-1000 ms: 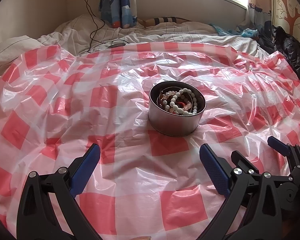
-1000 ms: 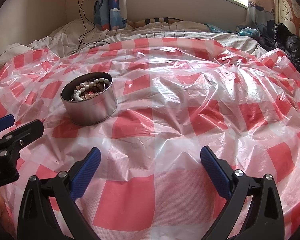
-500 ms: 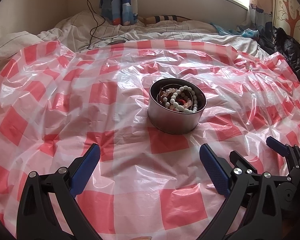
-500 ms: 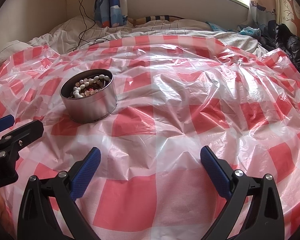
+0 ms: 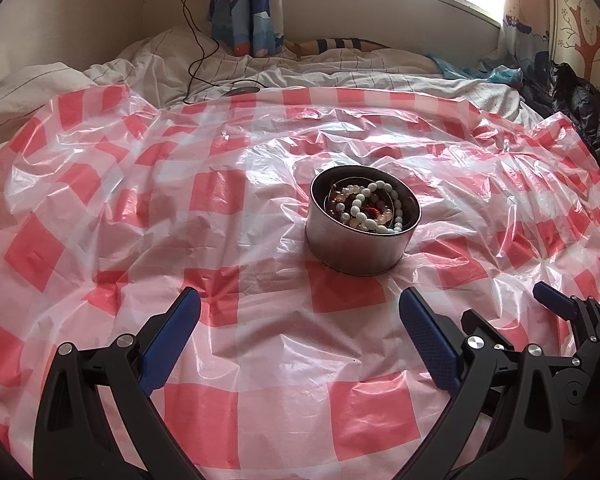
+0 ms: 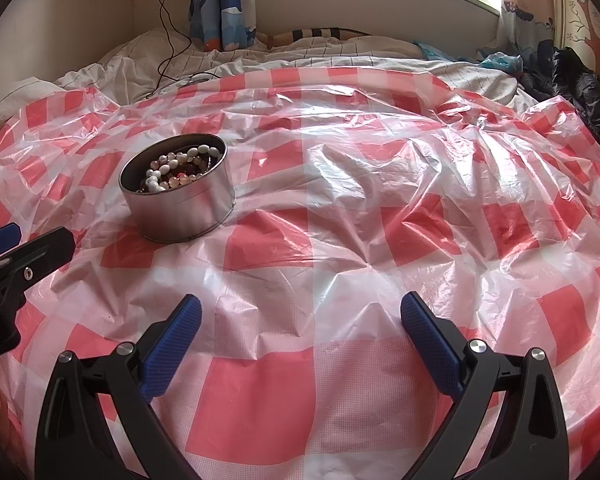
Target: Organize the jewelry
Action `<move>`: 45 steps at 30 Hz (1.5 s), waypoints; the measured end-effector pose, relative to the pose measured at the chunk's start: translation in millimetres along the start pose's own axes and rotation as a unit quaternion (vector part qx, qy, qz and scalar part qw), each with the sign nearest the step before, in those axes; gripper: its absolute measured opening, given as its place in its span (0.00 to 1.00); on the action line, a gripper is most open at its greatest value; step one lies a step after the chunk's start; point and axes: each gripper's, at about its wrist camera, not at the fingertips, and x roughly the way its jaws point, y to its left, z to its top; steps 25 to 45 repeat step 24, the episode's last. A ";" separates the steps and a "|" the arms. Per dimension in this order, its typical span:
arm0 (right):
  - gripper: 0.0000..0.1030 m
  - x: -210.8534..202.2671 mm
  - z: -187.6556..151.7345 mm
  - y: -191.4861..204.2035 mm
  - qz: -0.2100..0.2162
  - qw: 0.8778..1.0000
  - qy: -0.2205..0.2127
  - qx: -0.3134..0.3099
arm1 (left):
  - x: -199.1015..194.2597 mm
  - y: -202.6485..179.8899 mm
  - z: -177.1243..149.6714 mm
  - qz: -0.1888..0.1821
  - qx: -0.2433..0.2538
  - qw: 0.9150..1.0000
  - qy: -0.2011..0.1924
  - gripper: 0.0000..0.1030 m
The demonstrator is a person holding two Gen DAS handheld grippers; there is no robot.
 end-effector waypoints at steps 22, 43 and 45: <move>0.93 0.6 -0.4 -0.3 0.001 1.000 0.002 -0.001 | 12.6 21.0 -3.1 0.025 -0.007 0.999 0.047 0.93; 0.93 0.2 -0.7 -0.6 0.000 1.000 0.002 -0.001 | 11.7 22.0 -3.8 0.024 -0.004 0.999 0.046 0.93; 0.93 0.2 -0.7 -0.6 0.000 1.000 0.002 -0.001 | 11.7 22.0 -3.8 0.024 -0.004 0.999 0.046 0.93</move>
